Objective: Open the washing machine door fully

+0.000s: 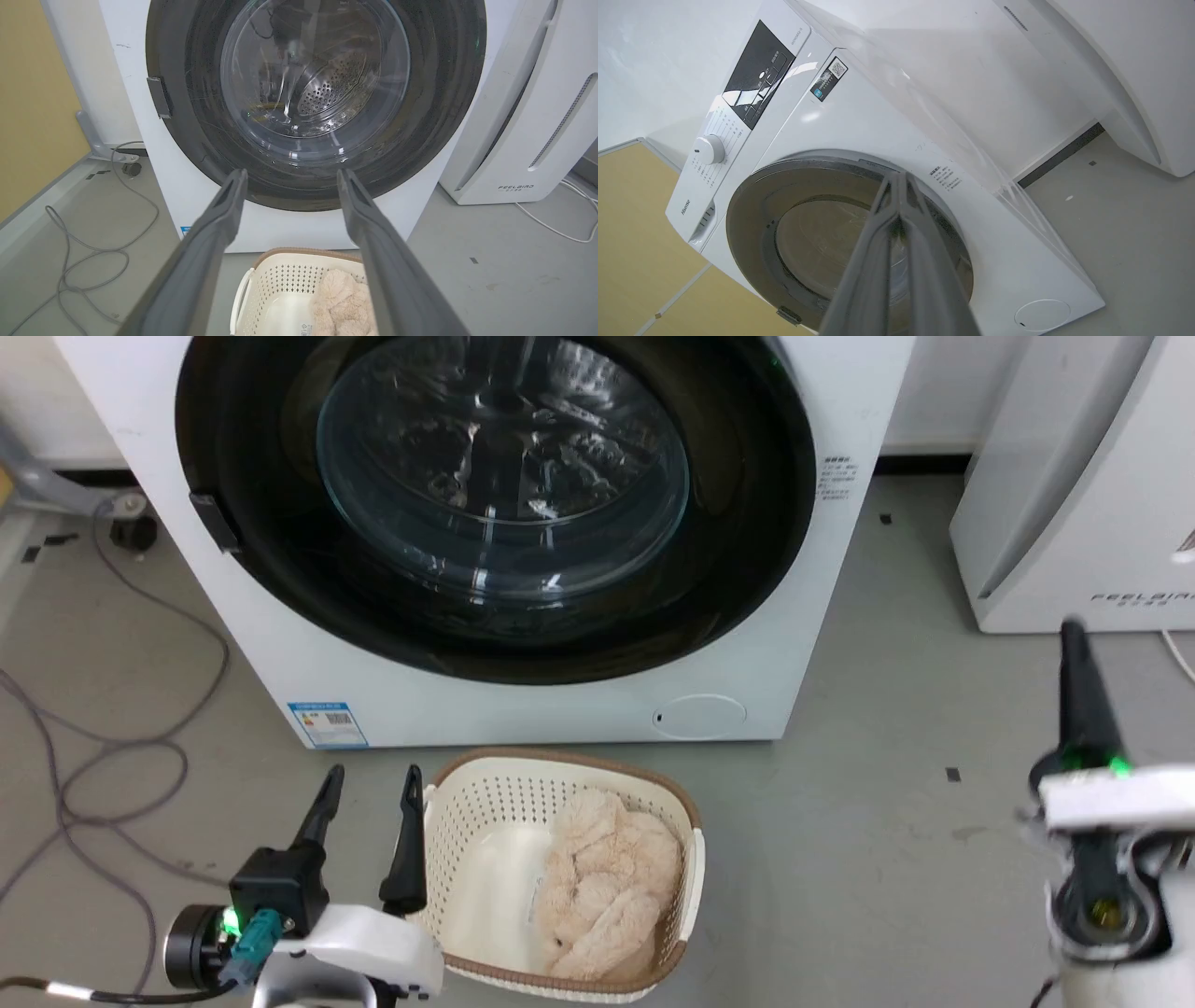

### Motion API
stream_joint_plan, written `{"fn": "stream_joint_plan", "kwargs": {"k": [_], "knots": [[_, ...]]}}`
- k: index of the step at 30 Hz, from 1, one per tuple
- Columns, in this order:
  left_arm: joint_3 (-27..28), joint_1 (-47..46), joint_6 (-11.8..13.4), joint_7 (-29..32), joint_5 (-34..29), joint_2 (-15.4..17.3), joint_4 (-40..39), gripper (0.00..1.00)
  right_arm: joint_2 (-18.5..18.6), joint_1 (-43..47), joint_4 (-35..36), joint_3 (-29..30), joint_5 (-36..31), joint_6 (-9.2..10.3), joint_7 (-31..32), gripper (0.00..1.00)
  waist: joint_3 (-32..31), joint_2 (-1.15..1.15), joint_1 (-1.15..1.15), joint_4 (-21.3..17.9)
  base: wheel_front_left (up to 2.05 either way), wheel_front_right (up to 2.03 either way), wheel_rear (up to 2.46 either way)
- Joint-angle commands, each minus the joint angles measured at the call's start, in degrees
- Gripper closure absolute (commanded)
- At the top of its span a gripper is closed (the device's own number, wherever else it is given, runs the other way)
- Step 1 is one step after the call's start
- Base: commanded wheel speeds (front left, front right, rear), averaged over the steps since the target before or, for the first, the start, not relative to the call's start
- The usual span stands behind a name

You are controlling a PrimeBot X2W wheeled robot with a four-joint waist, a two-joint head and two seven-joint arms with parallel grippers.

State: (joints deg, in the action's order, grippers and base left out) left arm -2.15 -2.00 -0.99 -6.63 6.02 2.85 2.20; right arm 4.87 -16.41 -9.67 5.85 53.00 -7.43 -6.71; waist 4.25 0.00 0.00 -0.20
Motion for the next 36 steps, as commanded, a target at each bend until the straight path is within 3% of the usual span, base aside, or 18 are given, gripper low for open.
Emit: {"fn": "stream_joint_plan", "kwargs": {"k": [1, 9, 20, 36], "knots": [[0.1, -1.1, -0.2, -0.5, 0.3, 0.0, -0.2, 0.0, 0.6, -1.7, -0.5, 0.2, 1.7, -0.03, -0.4, 1.0, 0.6, 0.0, 0.0, 0.1, 0.0, 0.0, 0.0], [0.3, -3.1, -0.9, -1.4, 0.7, 0.0, -1.6, 0.0, 5.4, -13.8, -8.6, -3.1, 8.7, -0.04, -0.9, 1.0, 3.7, 0.0, 0.0, 0.6, 0.0, 0.0, 0.0], [0.6, -5.5, -1.8, -2.7, 1.5, 0.0, -3.0, 0.0, 11.3, -31.3, -23.3, -13.1, 17.8, -0.04, 3.5, 1.0, 7.3, 0.0, 0.0, 1.0, 0.0, 0.0, 0.0], [1.3, -8.9, -3.4, -4.6, 2.6, 0.0, -4.2, 0.0, 12.8, -57.2, -41.3, -31.2, 21.4, -0.04, 15.8, 1.0, 13.0, 0.0, 0.0, 1.0, 0.0, 0.0, 0.0]]}}
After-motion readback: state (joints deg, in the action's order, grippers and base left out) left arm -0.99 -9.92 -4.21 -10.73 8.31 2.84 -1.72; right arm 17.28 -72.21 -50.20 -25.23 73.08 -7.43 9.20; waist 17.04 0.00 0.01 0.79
